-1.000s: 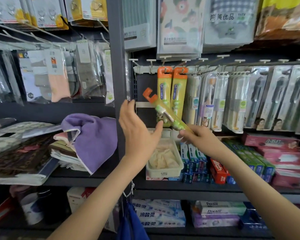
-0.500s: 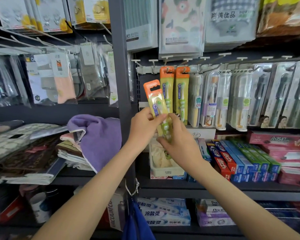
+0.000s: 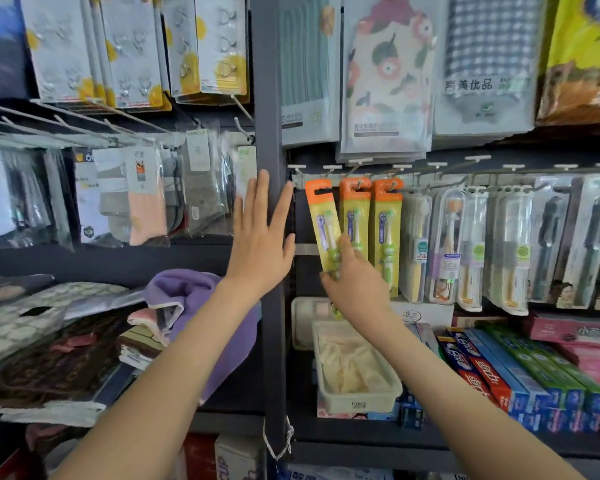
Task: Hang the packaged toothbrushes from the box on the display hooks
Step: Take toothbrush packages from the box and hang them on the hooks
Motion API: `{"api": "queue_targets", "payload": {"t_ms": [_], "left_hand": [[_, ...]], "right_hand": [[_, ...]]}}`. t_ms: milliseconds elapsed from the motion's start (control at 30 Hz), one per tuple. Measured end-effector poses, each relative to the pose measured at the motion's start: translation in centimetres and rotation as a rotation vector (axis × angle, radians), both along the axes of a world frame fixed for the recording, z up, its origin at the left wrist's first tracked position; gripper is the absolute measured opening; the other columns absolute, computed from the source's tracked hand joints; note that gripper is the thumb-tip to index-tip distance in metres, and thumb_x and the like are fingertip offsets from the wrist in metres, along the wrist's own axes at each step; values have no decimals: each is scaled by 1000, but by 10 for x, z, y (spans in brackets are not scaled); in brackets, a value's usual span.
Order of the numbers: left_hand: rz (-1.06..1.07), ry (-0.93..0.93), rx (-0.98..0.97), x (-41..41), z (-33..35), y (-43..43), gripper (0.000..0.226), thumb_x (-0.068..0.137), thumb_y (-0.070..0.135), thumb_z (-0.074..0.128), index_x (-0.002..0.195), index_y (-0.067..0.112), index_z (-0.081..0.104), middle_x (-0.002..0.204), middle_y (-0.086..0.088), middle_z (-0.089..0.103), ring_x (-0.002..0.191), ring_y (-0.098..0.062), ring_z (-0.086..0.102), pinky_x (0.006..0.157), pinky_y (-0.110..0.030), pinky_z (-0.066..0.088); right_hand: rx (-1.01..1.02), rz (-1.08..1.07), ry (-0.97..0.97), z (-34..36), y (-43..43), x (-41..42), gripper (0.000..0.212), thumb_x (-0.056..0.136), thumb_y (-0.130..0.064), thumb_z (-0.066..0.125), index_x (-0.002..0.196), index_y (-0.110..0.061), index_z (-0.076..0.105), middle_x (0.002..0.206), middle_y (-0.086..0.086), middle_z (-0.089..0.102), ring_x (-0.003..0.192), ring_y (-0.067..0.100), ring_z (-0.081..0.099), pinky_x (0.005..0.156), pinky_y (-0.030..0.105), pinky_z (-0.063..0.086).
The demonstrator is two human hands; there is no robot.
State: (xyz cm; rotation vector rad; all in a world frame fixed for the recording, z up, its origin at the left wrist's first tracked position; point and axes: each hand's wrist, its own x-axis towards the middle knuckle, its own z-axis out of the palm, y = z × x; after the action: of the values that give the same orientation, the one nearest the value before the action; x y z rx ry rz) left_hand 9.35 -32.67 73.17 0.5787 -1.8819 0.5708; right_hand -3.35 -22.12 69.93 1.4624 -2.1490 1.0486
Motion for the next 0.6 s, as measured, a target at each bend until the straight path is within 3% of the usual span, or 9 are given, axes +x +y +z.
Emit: {"api": "queue_targets", "payload": {"t_ms": [200, 600], "left_hand": [[-116, 4, -35, 0, -2, -12, 71, 90, 16, 52, 152, 11, 15, 157, -20, 3, 146, -39, 10, 118, -52, 15], [-283, 69, -49, -3, -1, -21, 64, 89, 14, 49, 148, 13, 26, 156, -21, 12, 146, -37, 14, 114, -56, 26]], "right_hand": [[24, -87, 4, 14, -39, -4, 70, 96, -29, 51, 151, -9, 11, 134, 11, 51, 100, 29, 62, 61, 30, 40], [42, -165, -120, 6, -83, -12, 71, 98, -31, 49, 149, 0, 11, 137, 19, 46, 113, 34, 57, 81, 40, 49]]}}
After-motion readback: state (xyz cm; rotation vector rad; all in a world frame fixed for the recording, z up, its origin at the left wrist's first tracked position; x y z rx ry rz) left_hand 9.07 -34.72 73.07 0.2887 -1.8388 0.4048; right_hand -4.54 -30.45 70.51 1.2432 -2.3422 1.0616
